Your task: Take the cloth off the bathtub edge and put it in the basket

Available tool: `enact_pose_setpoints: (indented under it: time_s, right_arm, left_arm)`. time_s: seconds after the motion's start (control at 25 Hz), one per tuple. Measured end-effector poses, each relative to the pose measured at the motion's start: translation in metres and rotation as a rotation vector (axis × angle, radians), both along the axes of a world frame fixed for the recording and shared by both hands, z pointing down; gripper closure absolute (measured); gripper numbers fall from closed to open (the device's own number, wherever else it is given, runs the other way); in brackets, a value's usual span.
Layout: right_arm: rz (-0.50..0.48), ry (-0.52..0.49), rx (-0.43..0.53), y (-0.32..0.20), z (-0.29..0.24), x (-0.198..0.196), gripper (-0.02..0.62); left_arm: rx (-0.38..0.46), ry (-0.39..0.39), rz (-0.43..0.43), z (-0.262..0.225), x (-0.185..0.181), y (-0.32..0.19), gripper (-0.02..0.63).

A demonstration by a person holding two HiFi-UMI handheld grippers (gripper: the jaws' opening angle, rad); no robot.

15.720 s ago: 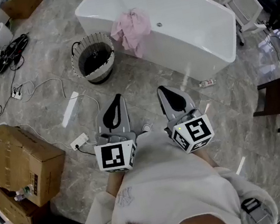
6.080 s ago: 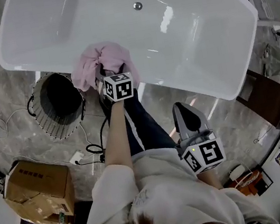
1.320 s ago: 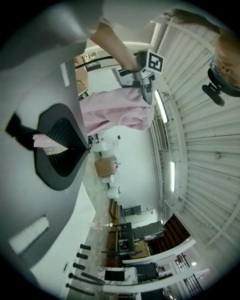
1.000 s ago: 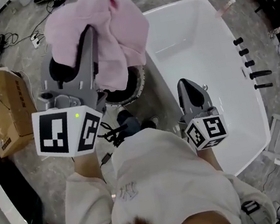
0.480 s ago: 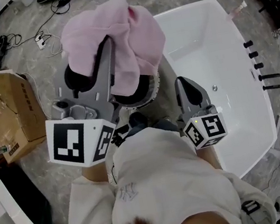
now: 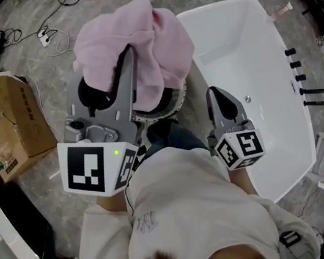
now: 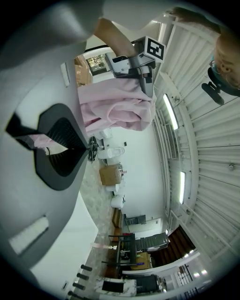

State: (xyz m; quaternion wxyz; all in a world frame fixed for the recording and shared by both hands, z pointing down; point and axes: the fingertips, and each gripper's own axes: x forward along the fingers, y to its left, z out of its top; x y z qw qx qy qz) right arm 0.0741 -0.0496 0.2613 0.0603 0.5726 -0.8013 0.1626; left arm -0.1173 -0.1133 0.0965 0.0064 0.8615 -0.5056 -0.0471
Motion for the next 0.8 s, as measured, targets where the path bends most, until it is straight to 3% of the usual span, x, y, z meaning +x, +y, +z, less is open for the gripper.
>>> enact_pose_setpoints:
  time_s: [0.4, 0.8]
  right_arm:
    - [-0.096, 0.003, -0.004, -0.029, -0.005, -0.018, 0.595]
    - [-0.111, 0.006, -0.021, -0.045, -0.001, -0.02, 0.595]
  left_arm:
    - [-0.016, -0.012, -0.054, 0.006, -0.007, -0.007, 0.443]
    - [-0.051, -0.01, -0.064, 0.02, -0.007, -0.02, 0.443]
